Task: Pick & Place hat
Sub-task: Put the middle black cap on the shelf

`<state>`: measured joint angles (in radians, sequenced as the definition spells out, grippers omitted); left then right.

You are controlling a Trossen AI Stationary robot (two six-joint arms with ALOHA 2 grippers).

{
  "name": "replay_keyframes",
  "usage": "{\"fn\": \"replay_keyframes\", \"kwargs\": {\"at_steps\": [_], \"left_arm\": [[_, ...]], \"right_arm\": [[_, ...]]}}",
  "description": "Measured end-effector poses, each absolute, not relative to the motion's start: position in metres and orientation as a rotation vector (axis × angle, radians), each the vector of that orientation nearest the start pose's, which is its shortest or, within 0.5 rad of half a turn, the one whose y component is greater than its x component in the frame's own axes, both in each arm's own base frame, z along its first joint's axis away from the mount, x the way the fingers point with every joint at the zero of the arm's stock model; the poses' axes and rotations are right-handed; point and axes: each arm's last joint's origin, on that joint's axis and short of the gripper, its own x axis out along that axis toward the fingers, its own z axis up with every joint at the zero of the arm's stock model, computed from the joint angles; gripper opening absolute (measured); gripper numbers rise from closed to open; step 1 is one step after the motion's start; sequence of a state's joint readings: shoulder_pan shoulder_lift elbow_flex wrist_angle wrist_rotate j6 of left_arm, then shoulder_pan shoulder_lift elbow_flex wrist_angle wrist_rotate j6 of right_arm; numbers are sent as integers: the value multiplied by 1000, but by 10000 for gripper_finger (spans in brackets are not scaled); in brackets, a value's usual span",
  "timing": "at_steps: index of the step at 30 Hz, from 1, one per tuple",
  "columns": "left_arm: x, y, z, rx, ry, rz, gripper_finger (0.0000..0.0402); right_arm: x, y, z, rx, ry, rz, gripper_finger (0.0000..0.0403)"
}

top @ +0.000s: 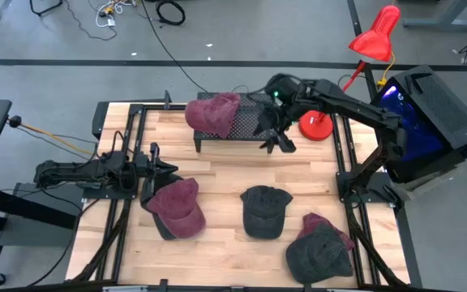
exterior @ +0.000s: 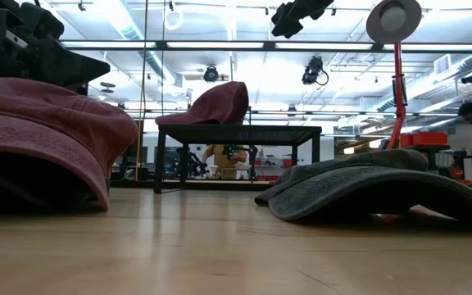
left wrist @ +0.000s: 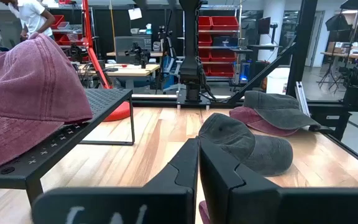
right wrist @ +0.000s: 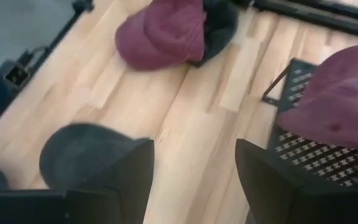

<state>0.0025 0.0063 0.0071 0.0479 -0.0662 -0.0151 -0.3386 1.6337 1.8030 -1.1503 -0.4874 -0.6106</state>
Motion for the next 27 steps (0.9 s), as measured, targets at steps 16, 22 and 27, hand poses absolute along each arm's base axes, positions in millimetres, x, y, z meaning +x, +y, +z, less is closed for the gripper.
{"fn": "replay_keyframes", "kwargs": {"at_steps": [16,22,27], "left_arm": [[97,2,170,-17,-49,68,21],[97,2,170,-17,-49,68,21],[97,2,170,-17,-49,68,21]], "right_arm": [[322,-26,332,-170,1029,469,226],[322,-9,305,-76,1112,462,226],[318,-7,286,-27,1207,379,226]]}}
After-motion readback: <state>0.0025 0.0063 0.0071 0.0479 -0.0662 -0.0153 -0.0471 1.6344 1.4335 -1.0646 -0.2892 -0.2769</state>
